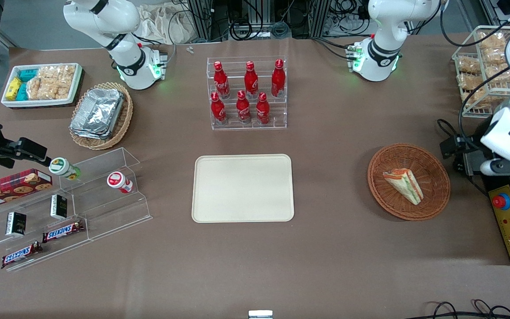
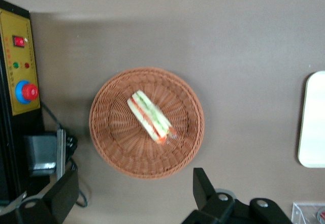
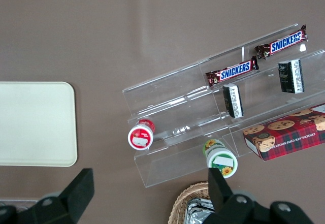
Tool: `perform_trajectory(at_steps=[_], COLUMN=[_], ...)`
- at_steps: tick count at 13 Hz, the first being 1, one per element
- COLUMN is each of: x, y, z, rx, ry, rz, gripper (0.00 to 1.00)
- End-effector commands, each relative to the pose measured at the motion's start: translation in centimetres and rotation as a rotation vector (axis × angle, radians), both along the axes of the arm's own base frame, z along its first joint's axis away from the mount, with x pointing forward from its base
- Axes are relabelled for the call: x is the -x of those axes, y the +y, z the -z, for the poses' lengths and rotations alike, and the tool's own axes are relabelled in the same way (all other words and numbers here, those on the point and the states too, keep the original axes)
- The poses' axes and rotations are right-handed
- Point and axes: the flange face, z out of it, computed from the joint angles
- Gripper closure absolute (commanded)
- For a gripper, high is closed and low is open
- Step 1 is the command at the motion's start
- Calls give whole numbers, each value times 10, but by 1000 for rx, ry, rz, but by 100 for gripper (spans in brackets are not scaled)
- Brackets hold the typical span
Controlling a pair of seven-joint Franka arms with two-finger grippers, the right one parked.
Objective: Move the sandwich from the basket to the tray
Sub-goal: 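Move the left gripper over the wrapped sandwich in the wicker basket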
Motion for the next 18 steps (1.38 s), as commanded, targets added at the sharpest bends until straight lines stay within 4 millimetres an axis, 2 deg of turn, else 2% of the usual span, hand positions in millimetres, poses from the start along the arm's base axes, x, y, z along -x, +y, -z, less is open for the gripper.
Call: perform_trajectory(at_steps=[1,4,8,10,14,18], x=[-12,-9,6,14,18,27], y=[-2,-2,-1,-1,-4,-5], z=[5,4,22,44,87,141], rx=[16,5,-8,-10,-9,-25], ry=[-12,1,77,95,75,109], rz=[-12,-4,-27,-104,-441,-596], gripper=[0,0,0,0,0,0])
